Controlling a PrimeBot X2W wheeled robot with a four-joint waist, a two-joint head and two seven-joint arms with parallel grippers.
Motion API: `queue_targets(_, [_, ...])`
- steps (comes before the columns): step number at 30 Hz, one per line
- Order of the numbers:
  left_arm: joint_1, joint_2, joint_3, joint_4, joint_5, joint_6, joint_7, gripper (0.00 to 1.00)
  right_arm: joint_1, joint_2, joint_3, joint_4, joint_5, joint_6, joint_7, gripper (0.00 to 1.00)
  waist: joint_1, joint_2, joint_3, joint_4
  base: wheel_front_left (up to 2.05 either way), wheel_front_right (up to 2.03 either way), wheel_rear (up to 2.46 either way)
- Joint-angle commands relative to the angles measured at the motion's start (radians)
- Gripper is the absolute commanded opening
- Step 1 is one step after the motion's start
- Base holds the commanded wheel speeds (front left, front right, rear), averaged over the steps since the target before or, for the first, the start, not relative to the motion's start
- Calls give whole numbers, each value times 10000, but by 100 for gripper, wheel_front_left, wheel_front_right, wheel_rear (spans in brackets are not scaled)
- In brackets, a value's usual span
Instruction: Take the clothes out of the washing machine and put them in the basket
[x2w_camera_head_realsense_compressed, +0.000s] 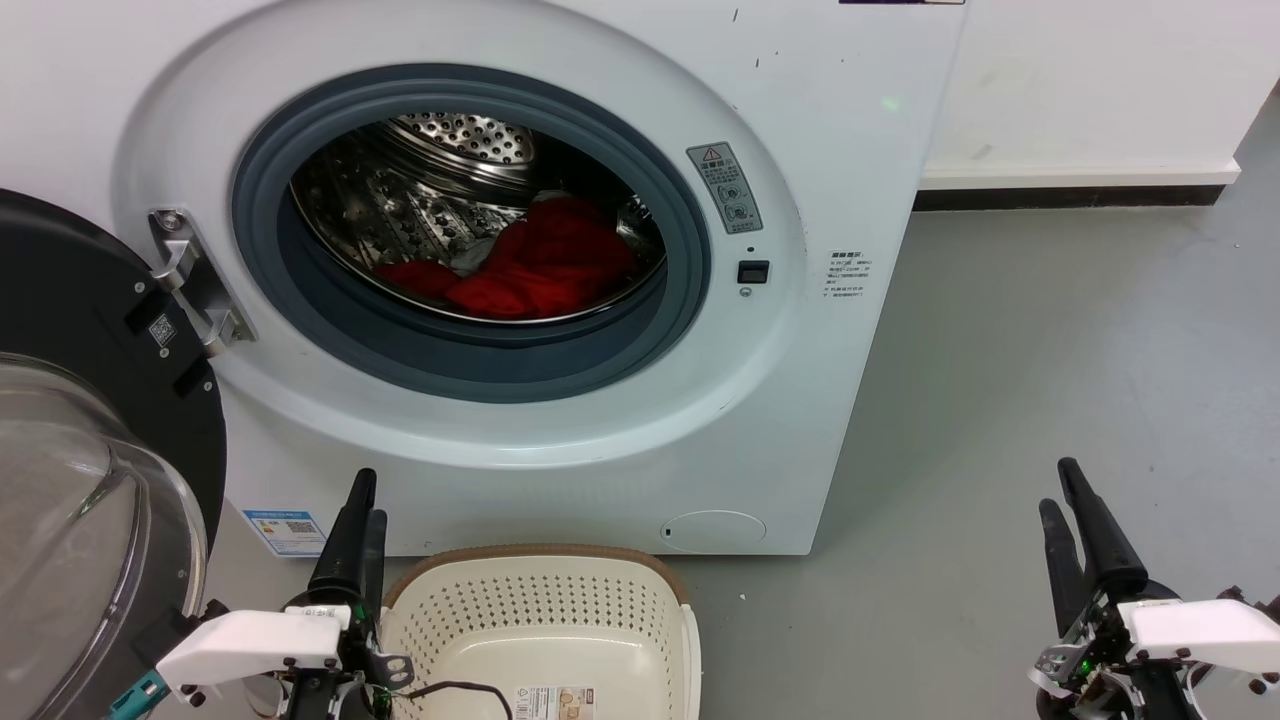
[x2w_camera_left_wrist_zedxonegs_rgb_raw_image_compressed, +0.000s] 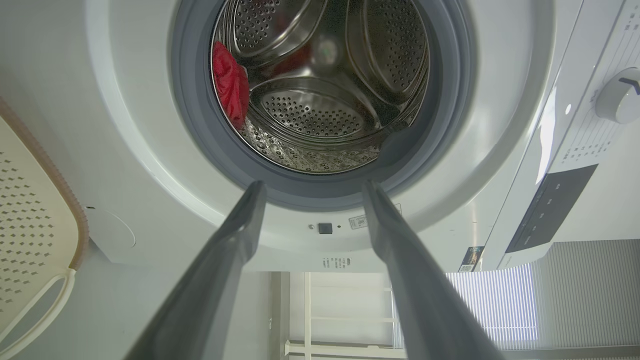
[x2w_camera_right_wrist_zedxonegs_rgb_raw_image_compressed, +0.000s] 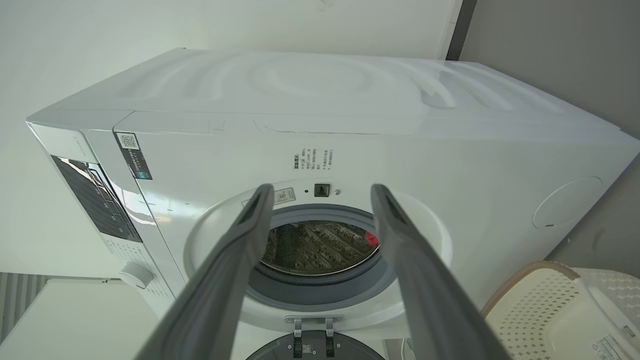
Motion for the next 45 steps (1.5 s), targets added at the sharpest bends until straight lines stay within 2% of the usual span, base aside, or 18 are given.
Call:
queue_targets(1, [-272, 23, -74, -347, 469, -4, -143, 100, -123, -20, 31, -318, -380, 0, -143, 100, 0, 0, 1, -1, 0, 0, 0])
queue_targets(15, [-262, 22, -231, -855, 3049, -4, -738, 100, 110, -19, 289, -1036, -4183, 0, -739, 100, 0, 0, -31, -13, 0, 0, 0])
queue_targets(23, [-333, 23, -436, -1007, 4884, -4, -1038, 100, 243, -19, 407, -1140, -6080, 0, -1047, 100, 0, 0, -29, 1, 0, 0, 0])
queue_targets(30, [-341, 24, -536, -1102, 6430, -3, -1281, 100, 307, -18, 409, -1156, -7447, 0, -1276, 100, 0, 0, -30, -19, 0, 0, 0])
queue_targets(45, [-306, 28, -711, -1163, 8900, 218, -1721, 100, 484, -17, 439, -1365, -9730, 0, -1378, 100, 0, 0, -60, -36, 0, 0, 0])
